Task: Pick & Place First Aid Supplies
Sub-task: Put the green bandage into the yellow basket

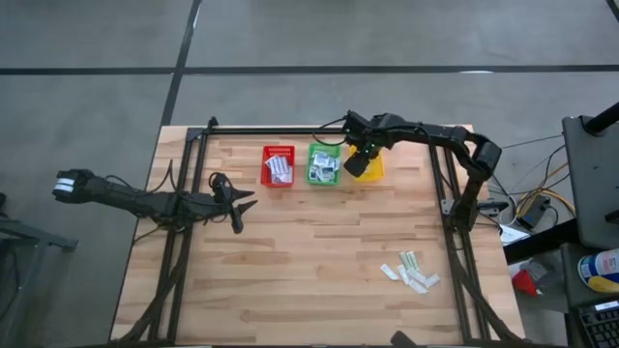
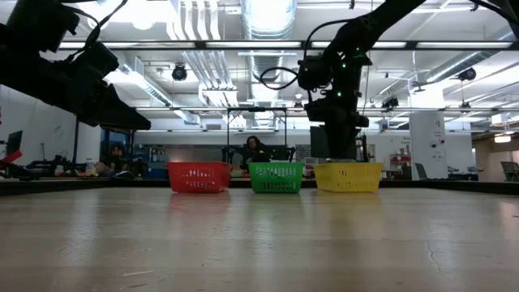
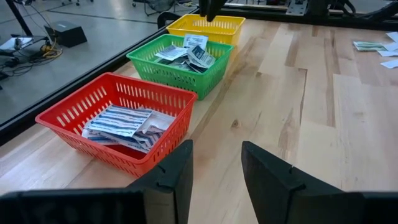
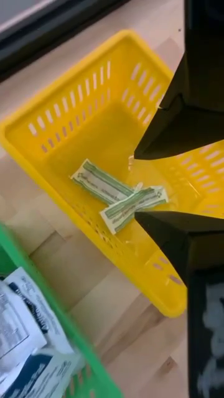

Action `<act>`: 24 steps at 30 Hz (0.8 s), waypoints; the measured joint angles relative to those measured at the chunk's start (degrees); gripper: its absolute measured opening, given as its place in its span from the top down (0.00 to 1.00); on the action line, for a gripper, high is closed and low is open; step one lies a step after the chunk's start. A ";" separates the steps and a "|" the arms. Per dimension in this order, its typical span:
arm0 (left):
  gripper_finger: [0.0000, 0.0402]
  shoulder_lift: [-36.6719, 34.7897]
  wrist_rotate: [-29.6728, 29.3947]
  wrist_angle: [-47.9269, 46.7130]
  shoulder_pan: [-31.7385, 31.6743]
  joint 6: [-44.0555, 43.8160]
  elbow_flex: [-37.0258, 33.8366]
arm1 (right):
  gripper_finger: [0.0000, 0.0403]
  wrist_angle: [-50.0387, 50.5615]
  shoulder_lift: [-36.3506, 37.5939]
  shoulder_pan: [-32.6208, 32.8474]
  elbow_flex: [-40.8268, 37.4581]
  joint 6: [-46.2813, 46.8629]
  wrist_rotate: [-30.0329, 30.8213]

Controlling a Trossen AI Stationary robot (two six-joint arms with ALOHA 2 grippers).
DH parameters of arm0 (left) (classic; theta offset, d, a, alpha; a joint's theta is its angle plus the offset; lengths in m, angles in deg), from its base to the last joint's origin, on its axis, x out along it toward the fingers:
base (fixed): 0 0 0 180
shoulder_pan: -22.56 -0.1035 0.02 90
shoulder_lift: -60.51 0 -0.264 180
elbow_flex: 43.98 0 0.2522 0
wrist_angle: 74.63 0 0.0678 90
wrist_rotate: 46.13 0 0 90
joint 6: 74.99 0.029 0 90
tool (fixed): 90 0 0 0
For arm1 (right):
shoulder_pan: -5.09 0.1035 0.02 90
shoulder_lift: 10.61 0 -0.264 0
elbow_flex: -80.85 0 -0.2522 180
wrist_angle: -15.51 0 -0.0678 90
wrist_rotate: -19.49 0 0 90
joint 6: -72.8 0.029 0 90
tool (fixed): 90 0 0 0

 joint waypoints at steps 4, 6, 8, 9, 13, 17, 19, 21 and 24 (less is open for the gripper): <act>0.67 -0.01 0.02 0.00 0.00 -0.02 -0.01 | 0.64 0.01 1.76 0.00 0.00 -0.01 -0.02; 0.67 -0.01 0.01 0.00 -0.01 -0.02 0.00 | 0.64 0.06 3.04 0.00 0.00 0.03 0.00; 0.67 0.00 0.02 0.00 -0.01 -0.03 -0.01 | 0.64 0.04 4.61 0.00 0.00 0.03 -0.02; 0.67 -0.01 0.02 0.00 -0.01 -0.04 0.00 | 0.64 0.08 5.40 0.02 0.00 0.04 -0.01; 0.67 -0.01 0.02 -0.02 0.01 -0.06 0.00 | 0.64 0.08 8.96 0.23 0.00 0.22 -0.12; 0.67 0.00 0.02 -0.02 0.01 -0.09 -0.01 | 0.64 0.05 12.94 0.99 -0.33 1.30 -0.41; 0.67 0.00 0.02 -0.02 0.01 -0.09 -0.01 | 0.64 0.02 15.01 1.54 -0.91 1.31 -0.50; 0.67 -0.01 0.02 -0.02 -0.01 -0.09 -0.01 | 0.64 0.04 17.05 2.33 -1.60 1.32 -0.52; 0.67 0.00 0.02 0.00 -0.01 -0.09 0.00 | 0.64 0.03 19.99 3.79 -3.00 1.89 -0.50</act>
